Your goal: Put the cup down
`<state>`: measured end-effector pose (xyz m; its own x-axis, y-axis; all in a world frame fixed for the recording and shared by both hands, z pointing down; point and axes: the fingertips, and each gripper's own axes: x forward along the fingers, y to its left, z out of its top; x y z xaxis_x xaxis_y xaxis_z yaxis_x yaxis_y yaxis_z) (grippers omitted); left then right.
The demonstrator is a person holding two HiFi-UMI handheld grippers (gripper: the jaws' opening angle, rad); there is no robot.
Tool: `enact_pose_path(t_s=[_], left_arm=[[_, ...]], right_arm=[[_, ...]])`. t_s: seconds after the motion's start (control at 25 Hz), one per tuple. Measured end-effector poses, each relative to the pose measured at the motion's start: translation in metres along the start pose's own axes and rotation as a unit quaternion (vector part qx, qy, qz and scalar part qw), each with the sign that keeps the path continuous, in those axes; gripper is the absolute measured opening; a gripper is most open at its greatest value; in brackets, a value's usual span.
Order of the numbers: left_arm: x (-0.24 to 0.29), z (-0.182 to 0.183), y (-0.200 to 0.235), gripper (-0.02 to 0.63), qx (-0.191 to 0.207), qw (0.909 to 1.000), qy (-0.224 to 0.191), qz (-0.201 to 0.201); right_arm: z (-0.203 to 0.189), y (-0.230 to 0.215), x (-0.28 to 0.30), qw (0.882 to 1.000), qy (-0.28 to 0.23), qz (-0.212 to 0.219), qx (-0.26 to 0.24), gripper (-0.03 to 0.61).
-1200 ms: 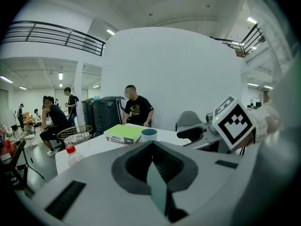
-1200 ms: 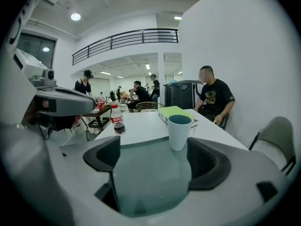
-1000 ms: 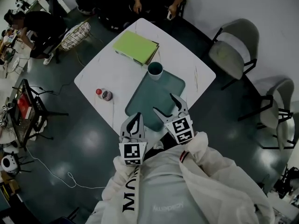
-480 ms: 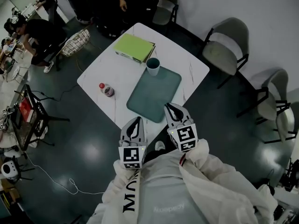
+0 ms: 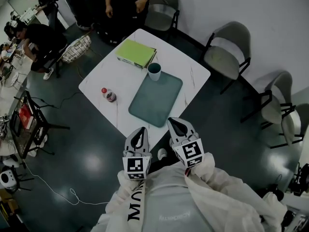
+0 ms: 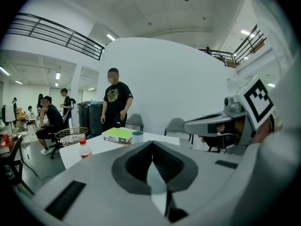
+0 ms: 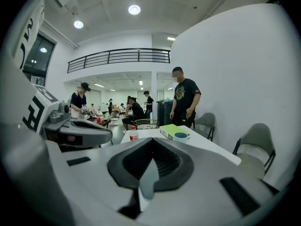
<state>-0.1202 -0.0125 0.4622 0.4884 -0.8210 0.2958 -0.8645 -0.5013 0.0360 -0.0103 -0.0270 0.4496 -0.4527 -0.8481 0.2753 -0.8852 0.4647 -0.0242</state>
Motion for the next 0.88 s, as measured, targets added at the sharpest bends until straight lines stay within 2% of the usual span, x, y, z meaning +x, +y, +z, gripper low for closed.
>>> enact_pose_path(t_s=[0.28,0.64,0.88], left_arm=[[0.002,0.006,-0.011,0.011,-0.007,0.9999,0.009,-0.003],[0.02,0.025,-0.034,0.011,-0.007,0.9999,-0.005,0.011],[0.028,0.027,-0.049,0.011,0.003,0.9999,0.002,0.013]], right_arm=[[0.001,-0.006,-0.009,1.0,0.002,0.01,0.023,0.006],[0.01,-0.035,-0.021,0.999,-0.006,0.022,0.039,0.006],[0.007,-0.049,-0.027,0.999,-0.002,0.024,0.045,0.006]])
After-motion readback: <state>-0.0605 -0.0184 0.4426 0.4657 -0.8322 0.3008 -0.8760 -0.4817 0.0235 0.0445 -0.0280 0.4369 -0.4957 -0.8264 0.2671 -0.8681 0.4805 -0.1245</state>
